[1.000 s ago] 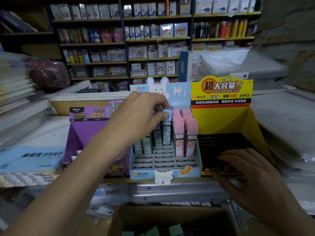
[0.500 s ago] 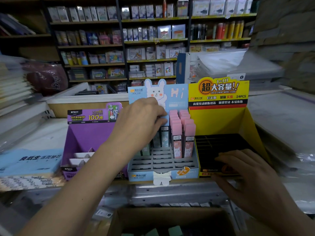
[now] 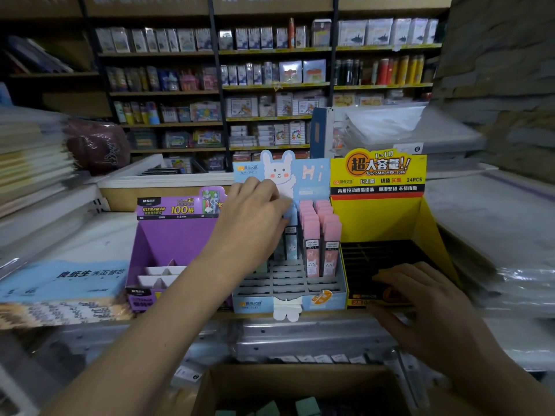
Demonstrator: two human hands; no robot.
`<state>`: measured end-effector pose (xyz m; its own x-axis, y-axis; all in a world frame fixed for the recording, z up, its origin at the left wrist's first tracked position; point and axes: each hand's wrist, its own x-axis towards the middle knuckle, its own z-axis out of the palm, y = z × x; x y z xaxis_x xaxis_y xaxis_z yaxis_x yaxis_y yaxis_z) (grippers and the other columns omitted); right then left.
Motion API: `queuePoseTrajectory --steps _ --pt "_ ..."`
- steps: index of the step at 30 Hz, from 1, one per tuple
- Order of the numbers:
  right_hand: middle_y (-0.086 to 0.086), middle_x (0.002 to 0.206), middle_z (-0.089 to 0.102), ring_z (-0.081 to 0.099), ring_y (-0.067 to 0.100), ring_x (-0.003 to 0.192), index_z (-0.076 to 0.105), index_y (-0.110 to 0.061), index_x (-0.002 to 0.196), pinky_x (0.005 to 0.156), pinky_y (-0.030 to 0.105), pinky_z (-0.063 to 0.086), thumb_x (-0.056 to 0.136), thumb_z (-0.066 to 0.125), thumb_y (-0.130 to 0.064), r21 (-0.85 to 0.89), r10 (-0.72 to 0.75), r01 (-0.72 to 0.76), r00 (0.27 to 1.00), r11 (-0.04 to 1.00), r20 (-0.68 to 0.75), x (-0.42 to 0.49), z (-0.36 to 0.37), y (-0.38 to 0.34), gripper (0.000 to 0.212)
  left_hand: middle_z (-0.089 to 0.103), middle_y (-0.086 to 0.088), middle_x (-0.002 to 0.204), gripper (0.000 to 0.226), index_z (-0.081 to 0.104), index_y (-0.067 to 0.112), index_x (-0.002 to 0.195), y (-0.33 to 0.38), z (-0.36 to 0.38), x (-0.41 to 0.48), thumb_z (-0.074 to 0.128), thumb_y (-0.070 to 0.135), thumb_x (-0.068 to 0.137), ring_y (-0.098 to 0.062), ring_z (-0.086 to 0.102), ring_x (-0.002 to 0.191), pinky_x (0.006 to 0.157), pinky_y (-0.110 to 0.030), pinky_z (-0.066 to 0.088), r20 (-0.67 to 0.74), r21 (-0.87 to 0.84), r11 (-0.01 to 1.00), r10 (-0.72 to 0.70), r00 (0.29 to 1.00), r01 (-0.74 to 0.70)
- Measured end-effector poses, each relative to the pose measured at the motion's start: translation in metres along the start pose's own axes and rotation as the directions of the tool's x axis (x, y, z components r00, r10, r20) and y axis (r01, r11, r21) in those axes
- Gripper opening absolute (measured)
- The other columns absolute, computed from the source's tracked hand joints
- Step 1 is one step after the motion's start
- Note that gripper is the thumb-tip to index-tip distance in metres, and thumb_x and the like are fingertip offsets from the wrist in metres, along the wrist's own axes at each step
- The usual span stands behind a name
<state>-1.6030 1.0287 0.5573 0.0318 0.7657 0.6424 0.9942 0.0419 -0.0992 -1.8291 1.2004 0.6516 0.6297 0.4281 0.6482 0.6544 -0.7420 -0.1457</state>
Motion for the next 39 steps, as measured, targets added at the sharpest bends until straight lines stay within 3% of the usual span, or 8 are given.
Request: queuePoseTrajectory --steps 6,10,15,22,29,34,36,39 --pt "-0.002 0.108 0.071 0.067 0.024 0.1 0.075 -0.015 0.108 0.086 0.041 0.056 0.07 0.088 -0.029 0.012 0.009 -0.009 0.999 1.0 -0.046 0.002 -0.01 -0.008 0.042 0.066 -0.009 0.102 0.02 0.076 0.008 0.11 0.005 -0.021 -0.028 0.073 0.008 0.09 -0.035 0.059 0.098 0.084 -0.046 0.048 -0.156 -0.165 0.986 -0.034 0.987 0.008" --pt "-0.006 0.113 0.067 0.062 0.014 0.108 0.075 -0.017 0.105 0.092 0.03 0.052 0.082 0.072 -0.035 0.16 -0.006 0.028 0.991 0.987 -0.135 -0.004 -0.022 -0.026 0.029 0.065 0.001 0.1 0.018 0.074 0.014 0.109 0.012 -0.032 -0.063 0.071 0.012 0.092 -0.02 0.061 0.094 0.083 -0.034 0.05 -0.175 -0.358 0.933 -0.104 0.979 0.035" --pt "-0.012 0.109 0.066 0.064 0.006 0.101 0.073 -0.023 0.103 0.089 0.015 0.046 0.089 0.071 -0.03 0.324 0.032 0.0 0.995 0.946 -0.094 -0.028 -0.023 -0.051 0.017 0.066 0.021 0.087 0.023 0.07 0.029 0.113 0.03 -0.029 -0.122 0.072 0.021 0.092 0.003 0.062 0.081 0.07 -0.009 0.045 -0.039 -0.563 0.811 -0.217 0.975 0.158" --pt "-0.017 0.09 0.068 0.06 -0.004 0.087 0.074 -0.024 0.098 0.075 0.002 0.042 0.078 0.083 -0.015 0.39 0.116 -0.164 0.983 0.906 0.145 -0.079 0.018 -0.08 0.023 0.068 0.023 0.089 0.02 0.074 0.033 0.101 0.056 0.012 -0.208 0.078 0.02 0.087 0.003 0.064 0.084 0.07 -0.008 0.045 0.252 -0.628 0.661 -0.326 0.911 0.411" --pt "-0.011 0.101 0.072 0.066 -0.002 0.095 0.074 -0.019 0.104 0.082 0.014 0.053 0.085 0.076 -0.014 0.456 0.201 -0.447 0.847 0.769 0.493 -0.132 0.091 -0.099 0.02 0.07 0.021 0.089 0.025 0.065 0.042 0.091 0.061 0.069 -0.289 0.077 0.021 0.087 -0.002 0.067 0.094 0.069 -0.007 0.044 0.682 -0.443 0.424 -0.413 0.604 0.79" --pt "-0.002 0.097 0.065 0.062 0.013 0.092 0.064 -0.016 0.098 0.08 0.036 0.054 0.086 0.072 -0.021 0.269 0.189 -0.48 0.71 0.835 0.679 -0.152 0.12 -0.106 0.016 0.057 0.006 0.132 0.061 0.047 0.03 0.143 0.061 0.092 -0.327 0.076 0.028 0.089 -0.018 0.056 0.124 0.088 -0.025 0.047 0.853 -0.237 0.344 -0.373 0.364 0.909" --pt "-0.001 0.104 0.064 0.062 0.018 0.097 0.061 -0.017 0.105 0.08 0.034 0.053 0.085 0.072 -0.025 0.153 0.23 -0.489 0.634 0.859 0.739 -0.161 0.123 -0.107 0.024 0.05 -0.002 0.143 0.071 0.039 0.027 0.15 0.061 0.095 -0.334 0.076 0.027 0.089 -0.022 0.05 0.132 0.101 -0.033 0.047 0.88 -0.194 0.328 -0.359 0.312 0.925" --pt "0.0 0.118 0.063 0.062 0.019 0.11 0.061 -0.018 0.121 0.083 0.026 0.048 0.087 0.071 -0.029 0.089 0.274 -0.478 0.635 0.874 0.722 -0.176 0.124 -0.108 0.036 0.041 -0.003 0.145 0.073 0.034 0.029 0.152 0.062 0.099 -0.338 0.073 0.03 0.091 -0.023 0.048 0.131 0.105 -0.034 0.044 0.896 -0.147 0.36 -0.345 0.278 0.921"
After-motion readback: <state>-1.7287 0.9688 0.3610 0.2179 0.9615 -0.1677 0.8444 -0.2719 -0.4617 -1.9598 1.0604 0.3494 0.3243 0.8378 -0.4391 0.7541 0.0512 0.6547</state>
